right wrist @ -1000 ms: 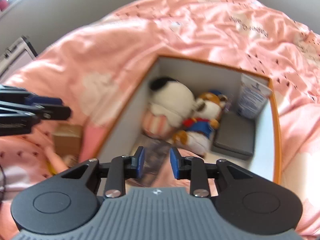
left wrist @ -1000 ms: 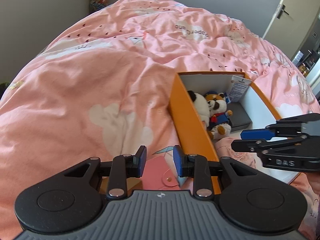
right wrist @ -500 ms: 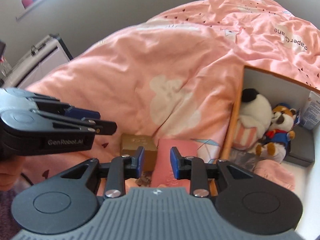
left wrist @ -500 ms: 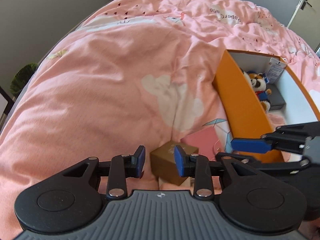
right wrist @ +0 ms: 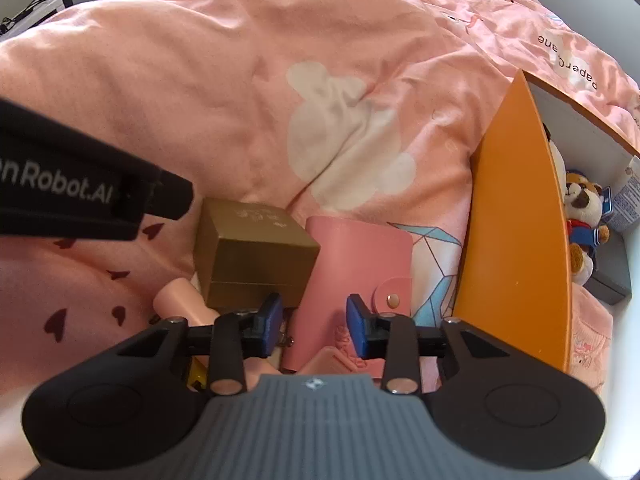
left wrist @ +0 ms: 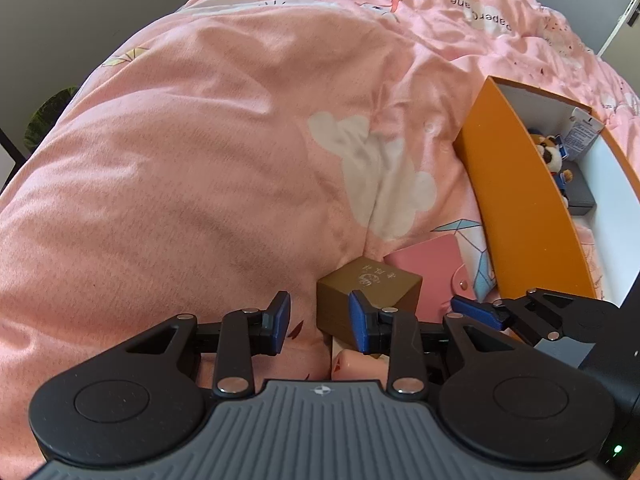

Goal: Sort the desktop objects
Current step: 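Move both grippers to the gold cube and pink wallet on the bedspread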

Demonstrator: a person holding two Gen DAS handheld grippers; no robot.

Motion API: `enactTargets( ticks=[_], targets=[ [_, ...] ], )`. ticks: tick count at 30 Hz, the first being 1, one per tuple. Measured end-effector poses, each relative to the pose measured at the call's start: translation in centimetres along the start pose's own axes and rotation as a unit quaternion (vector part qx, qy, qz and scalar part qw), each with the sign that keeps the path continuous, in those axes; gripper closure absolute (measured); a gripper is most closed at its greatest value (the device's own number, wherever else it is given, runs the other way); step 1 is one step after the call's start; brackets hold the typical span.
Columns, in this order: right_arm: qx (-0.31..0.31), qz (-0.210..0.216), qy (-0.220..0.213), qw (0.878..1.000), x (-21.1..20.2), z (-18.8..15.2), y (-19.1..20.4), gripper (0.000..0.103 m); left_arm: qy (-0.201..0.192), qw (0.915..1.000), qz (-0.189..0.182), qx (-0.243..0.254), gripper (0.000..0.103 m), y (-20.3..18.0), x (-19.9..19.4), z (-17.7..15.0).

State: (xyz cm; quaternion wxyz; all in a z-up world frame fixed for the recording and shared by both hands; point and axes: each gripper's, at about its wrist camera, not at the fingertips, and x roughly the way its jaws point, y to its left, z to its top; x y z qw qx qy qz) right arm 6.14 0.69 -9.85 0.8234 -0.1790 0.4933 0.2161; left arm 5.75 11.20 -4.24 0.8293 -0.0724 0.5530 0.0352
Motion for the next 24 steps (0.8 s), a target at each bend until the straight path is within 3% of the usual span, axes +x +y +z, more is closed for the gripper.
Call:
enactTargets(
  ticks=[4,6,17,21,24],
  targets=[
    [0.003,-0.018,0.011,1.000,1.0,-0.3,0.4,0.059,0.007,0.9998,0.016,-0.002,0.065,-0.2,0.2,0.1],
    [0.000,-0.031,0.012,0.999,1.8,-0.4,0.4,0.050,0.007,0.9997,0.022,-0.001,0.065,-0.2,0.0,0.2],
    [-0.006,-0.046,-0.003,0.999,2.5,-0.9,0.7,0.048,0.006,0.9983,0.058,-0.007,0.065,-0.5,-1.3,0.0],
    [0.008,-0.044,-0.014,0.999,1.8,-1.3,0.2,0.056,0.002,0.9983,0.059,0.002,0.065,-1.2,-1.8,-0.3],
    [0.007,-0.049,-0.034,0.998,0.5,-1.7,0.3,0.068,0.004,0.9982,0.061,0.001,0.065,-1.5,-1.8,-0.6]
  ],
)
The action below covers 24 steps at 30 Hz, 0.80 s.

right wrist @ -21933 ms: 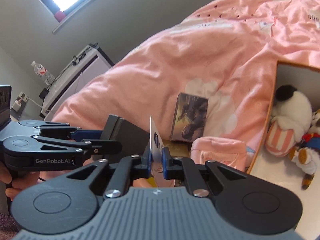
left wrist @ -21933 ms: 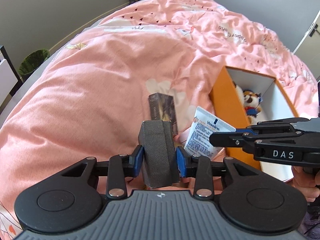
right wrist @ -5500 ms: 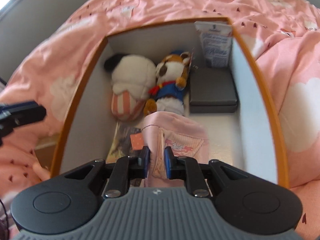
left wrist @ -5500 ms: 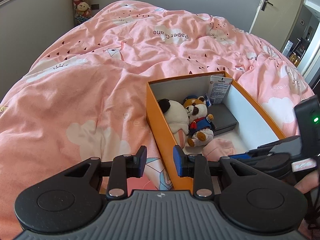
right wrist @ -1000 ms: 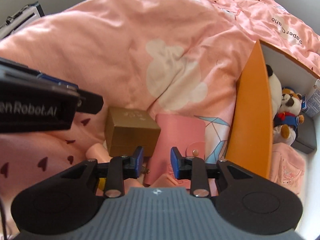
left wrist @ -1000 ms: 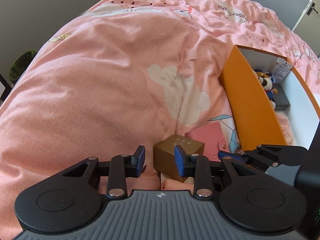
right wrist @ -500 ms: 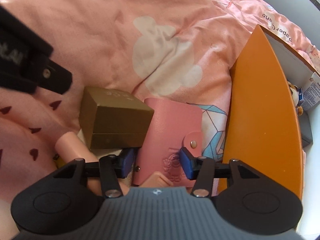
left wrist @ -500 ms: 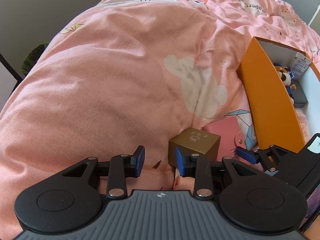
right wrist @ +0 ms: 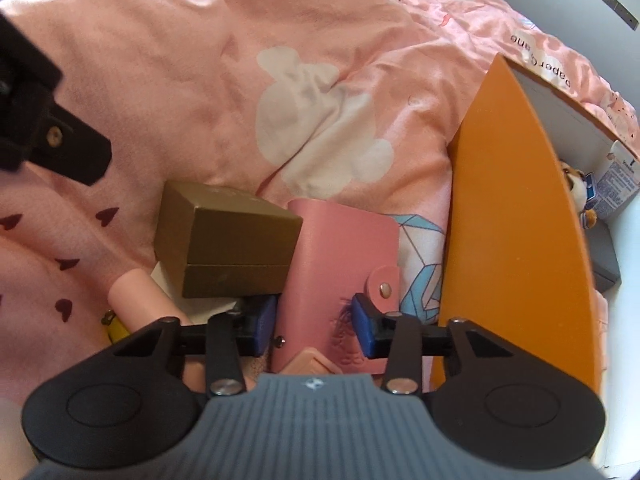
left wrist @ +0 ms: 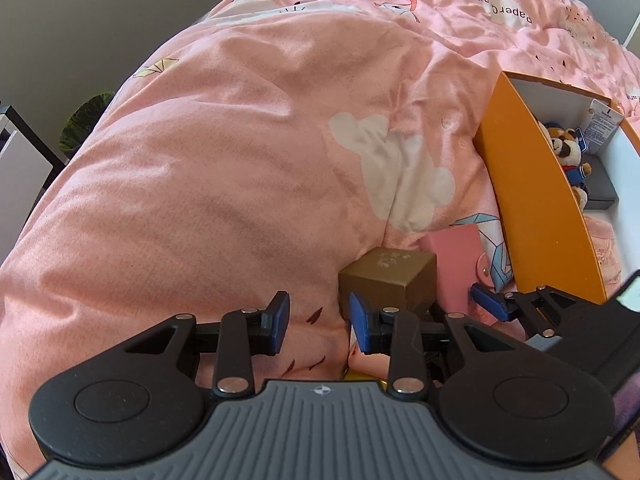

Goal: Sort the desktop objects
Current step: 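Move both grippers to the gold cube and pink wallet on the bedspread, then grasp the gold cube with the left gripper while the right grasps the pink wallet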

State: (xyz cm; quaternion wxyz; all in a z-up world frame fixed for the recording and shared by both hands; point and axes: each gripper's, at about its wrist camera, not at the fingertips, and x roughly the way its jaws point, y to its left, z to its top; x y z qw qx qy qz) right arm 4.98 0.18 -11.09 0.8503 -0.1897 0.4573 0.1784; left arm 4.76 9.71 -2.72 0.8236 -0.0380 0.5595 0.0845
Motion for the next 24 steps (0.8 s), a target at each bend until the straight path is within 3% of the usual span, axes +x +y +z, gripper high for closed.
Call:
enactTargets(
  ticks=[7,12,17,24],
  targets=[
    [-0.031,-0.062,-0.053,0.996,-2.8,-0.3,-0.1,0.078,-0.002,1.0000,0.001,-0.004,0.065,-0.2,-0.3,-0.3],
    [-0.091,-0.106,-0.040,0.989,-1.8,-0.3,0.7,0.078,-0.008,0.9999,-0.006,0.001,0.065,-0.4,-0.6,-0.4],
    [-0.087,-0.086,-0.015,0.992,-0.8,0.0,0.2,0.079,-0.008,0.9999,-0.007,0.007,0.065,-0.2,-0.5,-0.3],
    [-0.049,-0.043,-0.042,0.997,-2.2,0.4,-1.1,0.083,-0.003,0.9995,-0.029,-0.011,0.064,0.4,-0.3,-0.4]
  ],
)
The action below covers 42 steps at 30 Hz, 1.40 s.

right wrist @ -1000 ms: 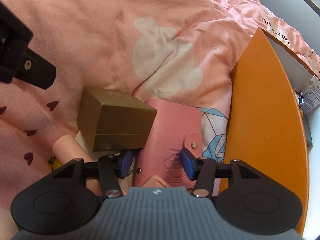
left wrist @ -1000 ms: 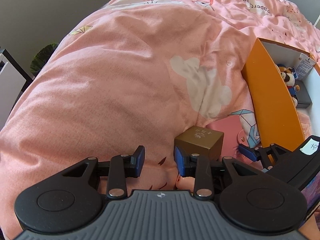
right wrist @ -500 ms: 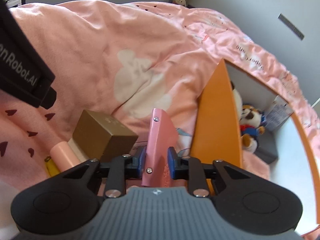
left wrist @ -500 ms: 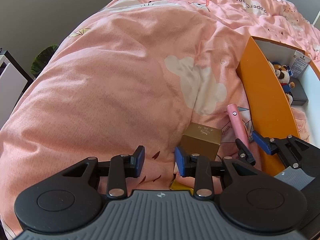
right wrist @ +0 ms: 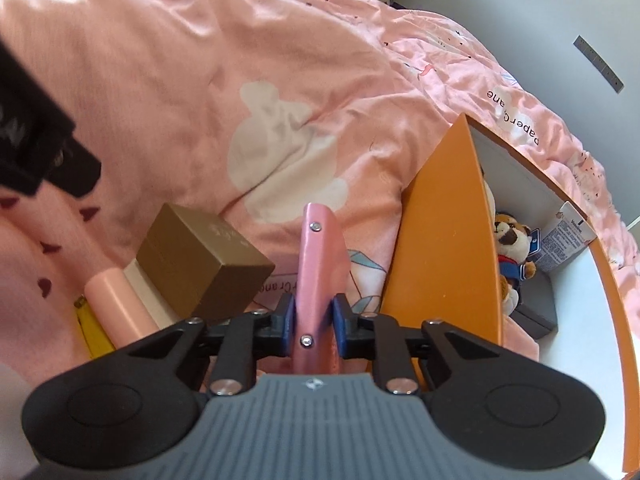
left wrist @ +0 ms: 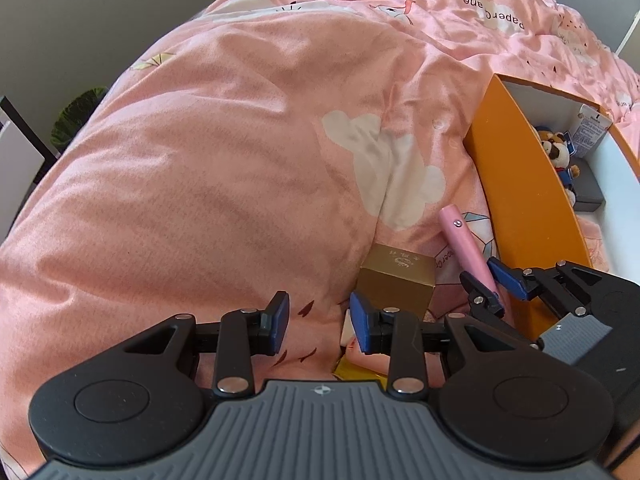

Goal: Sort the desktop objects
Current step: 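Grasp the gold cube with the left gripper while the right grasps the pink wallet, then lower the pink wallet into the orange box with the right gripper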

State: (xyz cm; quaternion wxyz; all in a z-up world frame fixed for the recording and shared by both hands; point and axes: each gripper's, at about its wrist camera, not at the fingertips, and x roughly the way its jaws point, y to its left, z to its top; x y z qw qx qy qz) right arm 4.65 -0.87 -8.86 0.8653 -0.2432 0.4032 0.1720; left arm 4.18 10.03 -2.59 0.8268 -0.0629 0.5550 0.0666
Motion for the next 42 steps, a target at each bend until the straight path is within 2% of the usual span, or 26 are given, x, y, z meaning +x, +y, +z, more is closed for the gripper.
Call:
enactTargets(
  ticks=[4,6,8,13,17,19,22,24,31,34,40,42],
  targets=[
    [0.035,0.043,-0.017,0.998,-1.4,0.5,-1.8,0.085,0.004,0.9994,-0.028,-0.021,0.063,0.6,0.0,0.2],
    [0.049,0.062,-0.026,0.997,-2.1,0.8,-2.7,0.085,0.005,0.9987,-0.041,-0.031,0.053,0.8,-0.1,0.3],
    [0.071,0.091,-0.032,0.993,-2.7,1.1,-4.1,0.085,0.005,0.9979,-0.052,-0.038,0.052,1.0,-0.1,0.5],
    [0.152,0.170,-0.046,0.973,-4.1,1.9,-8.9,0.085,0.017,0.9950,-0.076,-0.064,0.051,1.3,0.1,0.8],
    [0.176,0.198,-0.067,0.962,-5.6,2.9,-11.6,0.085,0.033,0.9894,-0.087,-0.112,0.049,1.9,1.2,1.2],
    [0.181,0.205,-0.073,0.959,-6.2,3.4,-12.5,0.085,0.038,0.9839,-0.097,-0.145,0.049,2.3,1.9,1.4],
    [0.186,0.207,-0.087,0.957,-7.1,3.8,-13.9,0.085,0.046,0.9721,-0.134,-0.187,0.047,2.7,2.9,1.7],
    [0.189,0.202,-0.092,0.957,-7.6,3.8,-14.8,0.085,0.052,0.9676,-0.135,-0.207,0.045,2.6,3.6,1.9],
    [0.226,0.190,-0.099,0.950,-8.8,2.7,-19.4,0.085,0.075,0.9629,-0.109,-0.236,0.042,1.9,6.2,2.2],
    [0.239,0.177,-0.099,0.949,-9.2,2.0,-21.3,0.085,0.081,0.9632,-0.085,-0.242,0.042,1.9,7.2,1.9],
    [0.255,0.131,-0.081,0.955,-8.8,0.4,-24.4,0.085,0.086,0.9587,-0.094,-0.254,0.037,2.0,8.7,1.6],
    [0.259,0.121,-0.071,0.956,-8.5,-0.3,-25.2,0.085,0.092,0.9576,-0.101,-0.254,0.032,1.8,9.3,1.7]
  ],
)
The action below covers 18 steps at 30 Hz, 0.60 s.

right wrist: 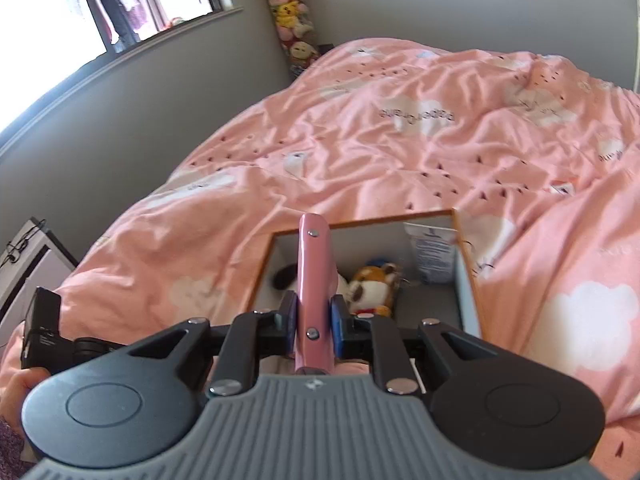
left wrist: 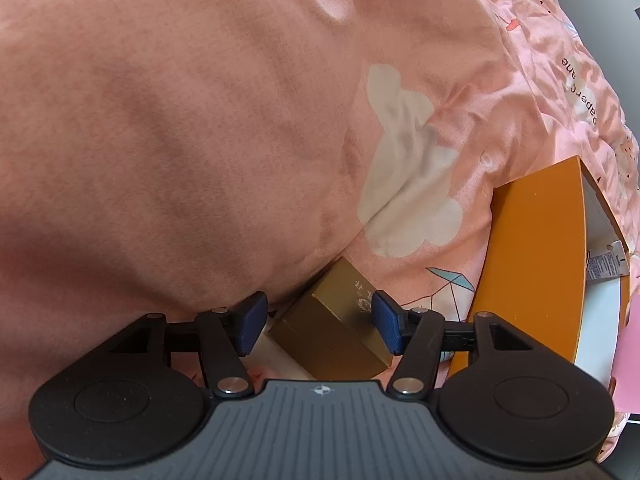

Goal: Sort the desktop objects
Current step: 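Lower the pink wallet into the orange box with the right gripper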

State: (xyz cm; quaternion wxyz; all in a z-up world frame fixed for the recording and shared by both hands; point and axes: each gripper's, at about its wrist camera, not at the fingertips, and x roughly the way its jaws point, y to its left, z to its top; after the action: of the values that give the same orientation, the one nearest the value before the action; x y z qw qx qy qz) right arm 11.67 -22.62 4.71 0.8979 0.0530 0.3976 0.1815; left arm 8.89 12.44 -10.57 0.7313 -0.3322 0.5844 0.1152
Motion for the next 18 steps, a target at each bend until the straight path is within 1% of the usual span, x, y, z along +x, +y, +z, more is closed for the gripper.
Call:
enactTargets(
  ticks=[3,6,7,10,12,13,14,15,18],
  targets=[
    [0.001,-0.015,0.013,1.000,0.3,-0.4,-1.1,0.085,0.011,0.9999,-0.009,0.003,0.028,-0.2,0.9,0.0],
    [0.009,-0.020,0.035,0.999,1.0,-1.0,-2.2,0.085,0.010,0.9999,-0.009,0.008,0.027,-0.6,1.4,-0.2],
    [0.013,-0.020,0.043,0.999,1.2,-1.2,-2.6,0.085,0.011,0.9998,-0.010,0.010,0.027,-0.7,1.5,-0.2],
    [0.025,-0.025,0.063,0.997,2.0,-2.0,-3.6,0.085,0.002,0.9998,-0.011,0.014,0.032,-0.8,1.3,-0.4],
    [0.023,-0.042,0.070,0.996,2.4,-2.4,-3.9,0.085,-0.016,0.9996,-0.013,0.018,0.056,-0.9,0.7,-0.6],
    [0.019,-0.053,0.073,0.996,2.6,-2.6,-4.1,0.085,-0.025,0.9993,-0.012,0.023,0.061,-1.0,0.3,-0.5],
    [0.016,-0.061,0.077,0.995,2.8,-2.8,-4.2,0.085,-0.032,0.9990,-0.011,0.030,0.070,-1.2,0.0,-0.6],
    [0.014,-0.065,0.080,0.995,3.0,-2.9,-4.3,0.085,-0.036,0.9986,-0.011,0.038,0.075,-1.3,-0.2,-0.6],
    [0.007,-0.078,0.090,0.993,3.7,-3.3,-4.5,0.085,-0.038,0.9980,-0.017,0.047,0.079,-1.4,-0.3,-0.6]
  ],
)
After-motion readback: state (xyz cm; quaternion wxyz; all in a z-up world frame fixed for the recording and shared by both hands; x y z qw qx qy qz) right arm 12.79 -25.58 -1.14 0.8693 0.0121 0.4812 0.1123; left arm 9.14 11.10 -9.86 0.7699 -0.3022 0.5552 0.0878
